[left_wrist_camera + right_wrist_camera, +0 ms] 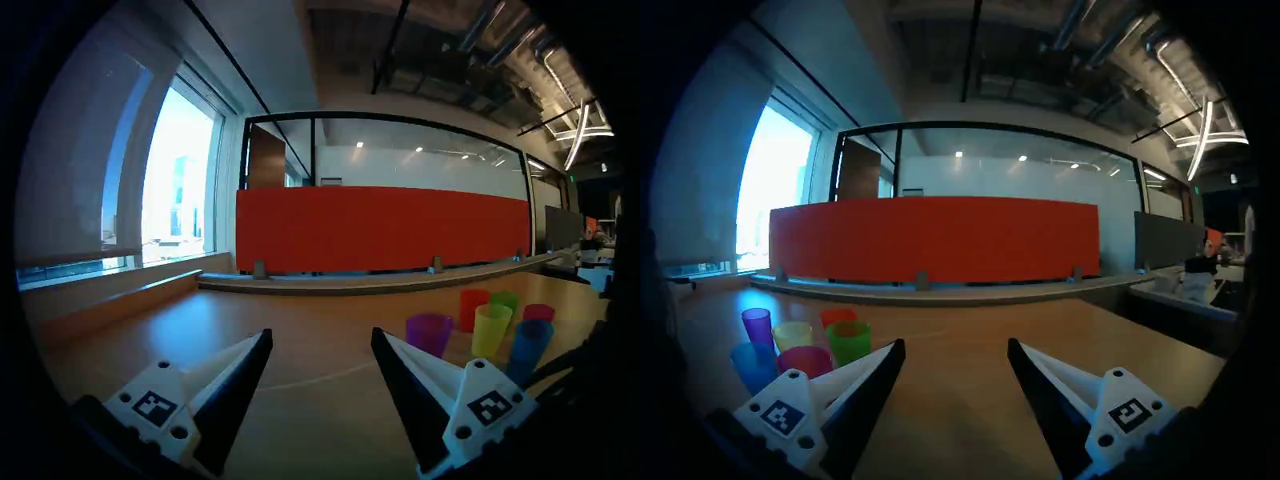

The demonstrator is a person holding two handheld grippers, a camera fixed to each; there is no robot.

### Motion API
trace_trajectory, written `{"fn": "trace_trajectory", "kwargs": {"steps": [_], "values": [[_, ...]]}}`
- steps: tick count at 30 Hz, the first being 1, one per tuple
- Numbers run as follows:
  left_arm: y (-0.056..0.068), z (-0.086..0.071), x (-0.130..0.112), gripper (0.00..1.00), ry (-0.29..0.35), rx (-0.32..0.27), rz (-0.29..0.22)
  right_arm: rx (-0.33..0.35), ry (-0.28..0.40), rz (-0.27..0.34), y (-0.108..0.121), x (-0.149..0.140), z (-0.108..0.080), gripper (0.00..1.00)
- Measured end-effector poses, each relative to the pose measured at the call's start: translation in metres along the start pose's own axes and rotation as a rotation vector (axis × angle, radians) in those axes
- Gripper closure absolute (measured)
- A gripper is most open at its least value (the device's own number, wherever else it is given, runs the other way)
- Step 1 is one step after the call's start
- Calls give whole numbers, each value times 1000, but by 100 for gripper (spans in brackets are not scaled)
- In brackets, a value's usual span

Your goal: Pour water

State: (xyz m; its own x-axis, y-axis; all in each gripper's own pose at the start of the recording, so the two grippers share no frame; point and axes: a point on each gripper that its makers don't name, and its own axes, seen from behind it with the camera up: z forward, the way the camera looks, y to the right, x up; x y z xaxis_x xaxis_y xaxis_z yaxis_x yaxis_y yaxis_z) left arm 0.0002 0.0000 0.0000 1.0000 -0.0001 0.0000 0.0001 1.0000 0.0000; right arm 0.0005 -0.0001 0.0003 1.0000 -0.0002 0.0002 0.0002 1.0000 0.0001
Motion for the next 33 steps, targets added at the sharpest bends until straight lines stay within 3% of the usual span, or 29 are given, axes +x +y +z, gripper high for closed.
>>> {"fn": "trace_trajectory", "kwargs": {"steps": [27, 33], "values": [[1, -1, 2, 8, -5, -4, 1, 5, 2, -1, -1, 0, -1, 1], [2, 0, 7, 8, -18, -7, -13, 35, 23, 15, -9, 15, -1, 1]]}}
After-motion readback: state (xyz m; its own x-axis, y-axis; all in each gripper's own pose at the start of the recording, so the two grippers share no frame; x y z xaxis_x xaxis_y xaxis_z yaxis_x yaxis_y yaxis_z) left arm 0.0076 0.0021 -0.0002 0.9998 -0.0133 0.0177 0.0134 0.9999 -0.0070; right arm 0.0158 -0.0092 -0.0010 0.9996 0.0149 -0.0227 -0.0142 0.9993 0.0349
